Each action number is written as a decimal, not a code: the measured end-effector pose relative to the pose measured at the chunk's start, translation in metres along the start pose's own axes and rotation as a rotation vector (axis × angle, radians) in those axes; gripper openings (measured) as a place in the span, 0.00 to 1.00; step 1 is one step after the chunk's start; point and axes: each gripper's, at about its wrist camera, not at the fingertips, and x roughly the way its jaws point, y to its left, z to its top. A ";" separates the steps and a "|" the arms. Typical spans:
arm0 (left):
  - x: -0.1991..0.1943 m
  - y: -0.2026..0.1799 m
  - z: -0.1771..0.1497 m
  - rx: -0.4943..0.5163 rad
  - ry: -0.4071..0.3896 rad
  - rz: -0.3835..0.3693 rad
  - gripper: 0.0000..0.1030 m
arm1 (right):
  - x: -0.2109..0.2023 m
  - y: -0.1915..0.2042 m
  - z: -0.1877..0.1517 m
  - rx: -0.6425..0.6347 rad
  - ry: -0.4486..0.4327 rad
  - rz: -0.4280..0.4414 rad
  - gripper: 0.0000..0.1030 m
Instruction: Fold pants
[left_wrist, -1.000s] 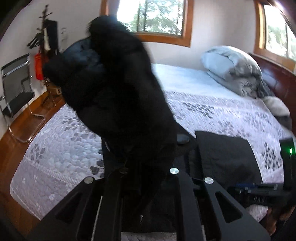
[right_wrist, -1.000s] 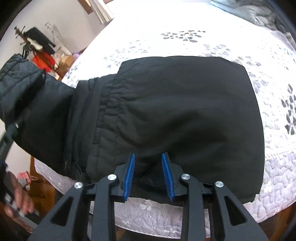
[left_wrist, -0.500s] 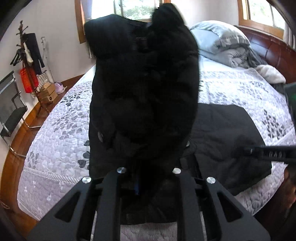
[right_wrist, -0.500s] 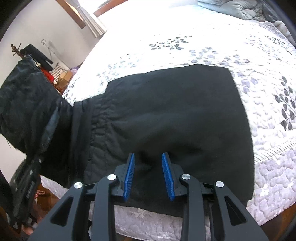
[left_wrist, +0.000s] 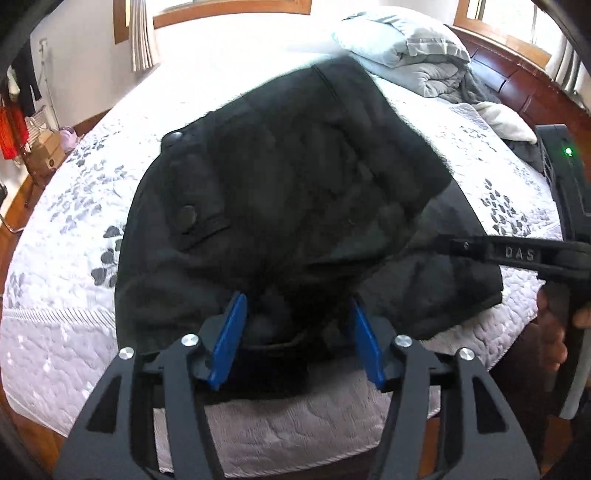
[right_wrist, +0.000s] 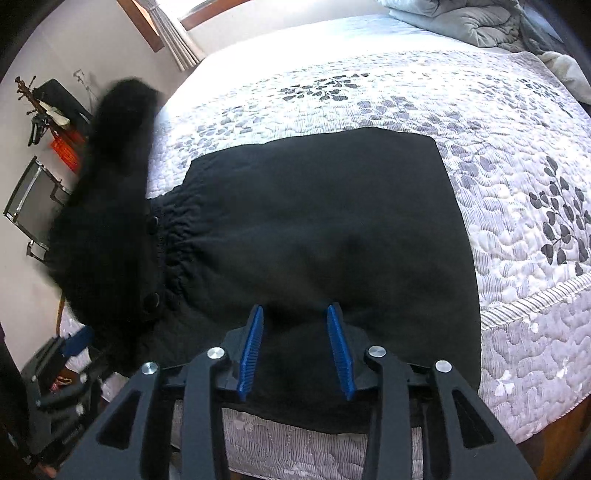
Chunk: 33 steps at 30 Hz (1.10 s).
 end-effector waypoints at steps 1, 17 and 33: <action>-0.001 0.002 -0.001 -0.012 0.008 -0.015 0.70 | -0.001 -0.001 0.000 0.008 -0.003 0.004 0.37; -0.015 0.057 0.012 -0.281 0.060 0.079 0.77 | -0.018 0.038 0.039 -0.047 -0.026 0.108 0.77; -0.013 0.074 0.013 -0.288 0.104 0.177 0.84 | 0.036 0.061 0.046 -0.077 0.082 0.126 0.40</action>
